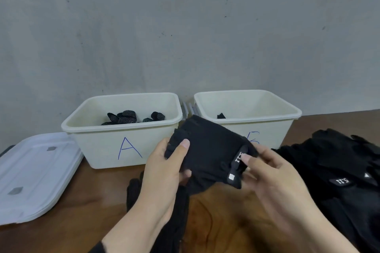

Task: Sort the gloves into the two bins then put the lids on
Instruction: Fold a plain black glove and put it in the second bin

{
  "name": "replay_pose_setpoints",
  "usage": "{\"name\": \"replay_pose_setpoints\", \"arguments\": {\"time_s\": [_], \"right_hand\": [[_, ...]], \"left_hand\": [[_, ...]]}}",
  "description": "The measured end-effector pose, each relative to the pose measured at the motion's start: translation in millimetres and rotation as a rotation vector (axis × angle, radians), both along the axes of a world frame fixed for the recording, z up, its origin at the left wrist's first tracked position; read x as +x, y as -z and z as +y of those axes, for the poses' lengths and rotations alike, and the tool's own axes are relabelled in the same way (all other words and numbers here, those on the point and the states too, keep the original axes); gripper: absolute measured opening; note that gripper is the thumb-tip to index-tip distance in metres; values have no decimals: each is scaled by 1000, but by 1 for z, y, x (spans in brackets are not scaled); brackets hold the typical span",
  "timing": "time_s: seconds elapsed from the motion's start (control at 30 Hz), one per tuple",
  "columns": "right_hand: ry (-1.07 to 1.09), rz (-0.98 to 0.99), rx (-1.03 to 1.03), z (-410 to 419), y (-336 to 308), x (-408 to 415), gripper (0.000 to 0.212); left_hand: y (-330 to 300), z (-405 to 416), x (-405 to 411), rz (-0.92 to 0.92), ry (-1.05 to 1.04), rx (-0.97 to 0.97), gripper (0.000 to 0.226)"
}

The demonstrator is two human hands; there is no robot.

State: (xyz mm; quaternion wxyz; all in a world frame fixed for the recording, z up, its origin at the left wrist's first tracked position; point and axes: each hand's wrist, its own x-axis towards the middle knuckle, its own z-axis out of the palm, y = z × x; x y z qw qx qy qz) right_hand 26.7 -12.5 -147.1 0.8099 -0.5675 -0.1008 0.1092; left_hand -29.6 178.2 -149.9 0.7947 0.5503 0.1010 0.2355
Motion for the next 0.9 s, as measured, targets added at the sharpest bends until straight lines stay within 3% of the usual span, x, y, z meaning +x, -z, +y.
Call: {"name": "replay_pose_setpoints", "arguments": {"time_s": [0.17,0.27,0.37,0.6,0.7,0.8,0.9], "right_hand": [[202,-336,-310,-28,-82,33,26],[253,-461,-492,-39,-139,68,20],[268,-537,-657,-36,-180,106,19],[280,-546,-1087,16,-181,175,32],[199,-452,-1076,39,-169,193,36],[70,-314,-1024,56,-154,205,20],[-33,-193,-1160,66,-120,219,12]], "left_hand": [[12,7,12,65,37,250,21],[25,13,16,145,49,490,19],[39,19,18,231,60,608,19],[50,24,22,305,33,590,22],[52,25,23,302,25,556,24],[53,27,25,309,21,541,25],[55,28,26,320,24,555,25]]}}
